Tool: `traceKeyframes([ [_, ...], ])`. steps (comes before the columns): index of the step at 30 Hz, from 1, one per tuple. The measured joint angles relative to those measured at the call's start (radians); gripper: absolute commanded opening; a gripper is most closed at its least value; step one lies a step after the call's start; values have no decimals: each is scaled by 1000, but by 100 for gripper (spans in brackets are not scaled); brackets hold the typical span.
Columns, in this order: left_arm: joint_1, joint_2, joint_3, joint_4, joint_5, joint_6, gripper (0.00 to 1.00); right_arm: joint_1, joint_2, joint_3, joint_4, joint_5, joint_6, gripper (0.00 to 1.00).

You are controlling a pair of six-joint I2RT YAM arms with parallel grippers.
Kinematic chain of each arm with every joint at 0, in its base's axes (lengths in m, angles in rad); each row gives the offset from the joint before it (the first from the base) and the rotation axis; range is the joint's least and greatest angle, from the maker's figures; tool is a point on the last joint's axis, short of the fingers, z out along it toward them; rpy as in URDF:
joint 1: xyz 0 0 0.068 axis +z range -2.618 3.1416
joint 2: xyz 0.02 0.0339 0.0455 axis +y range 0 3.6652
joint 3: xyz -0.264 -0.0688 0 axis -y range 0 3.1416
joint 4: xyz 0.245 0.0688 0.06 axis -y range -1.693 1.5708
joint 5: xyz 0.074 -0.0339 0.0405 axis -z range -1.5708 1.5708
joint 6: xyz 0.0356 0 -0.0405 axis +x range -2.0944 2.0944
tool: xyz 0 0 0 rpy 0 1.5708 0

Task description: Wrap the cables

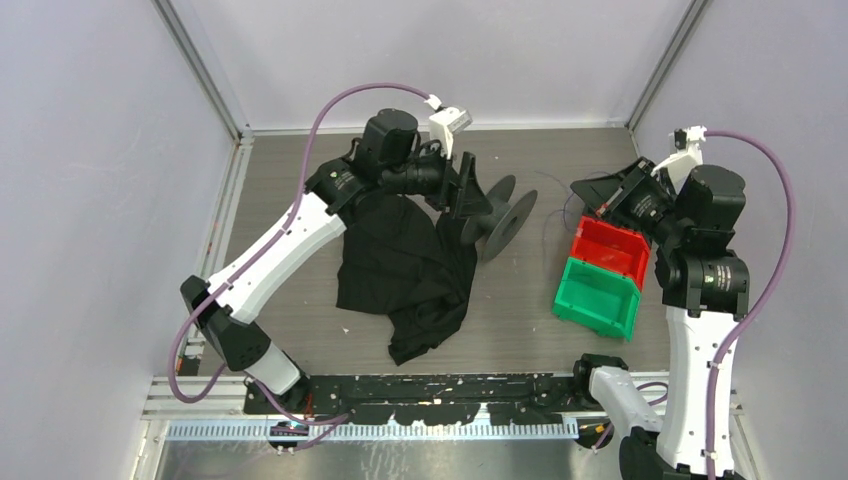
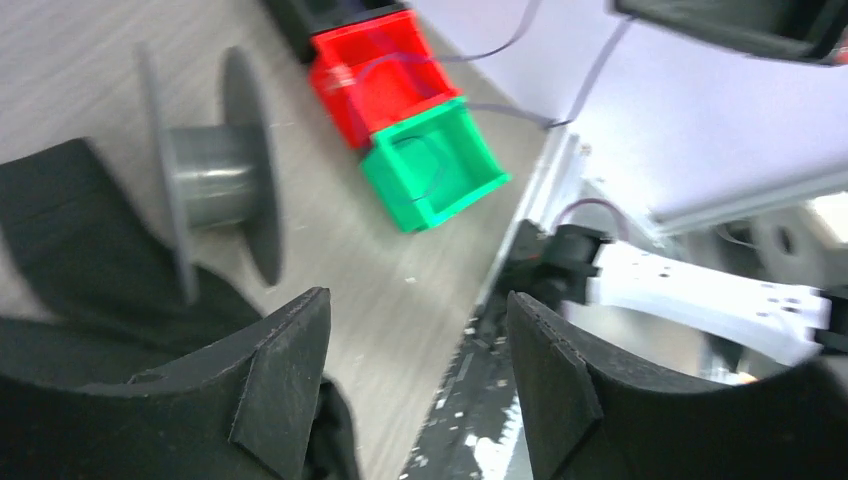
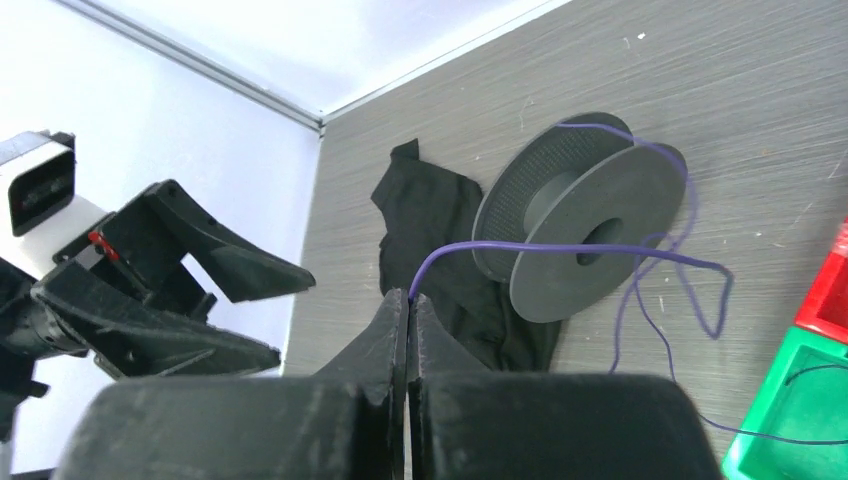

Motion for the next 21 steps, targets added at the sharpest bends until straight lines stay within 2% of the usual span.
traceKeyframes([
  [3,-12,13,-28,94,101,-58,66,1,-3,-15,21,-11,32,0],
  [6,-31,27,-76,152,143,-89,67,1,2,-17,52,-10,84,0],
  [17,-46,58,-129,253,176,-149,66,2,3,-6,145,-64,164,1],
  [21,-69,59,-146,347,150,-151,67,2,10,11,134,-46,185,1],
])
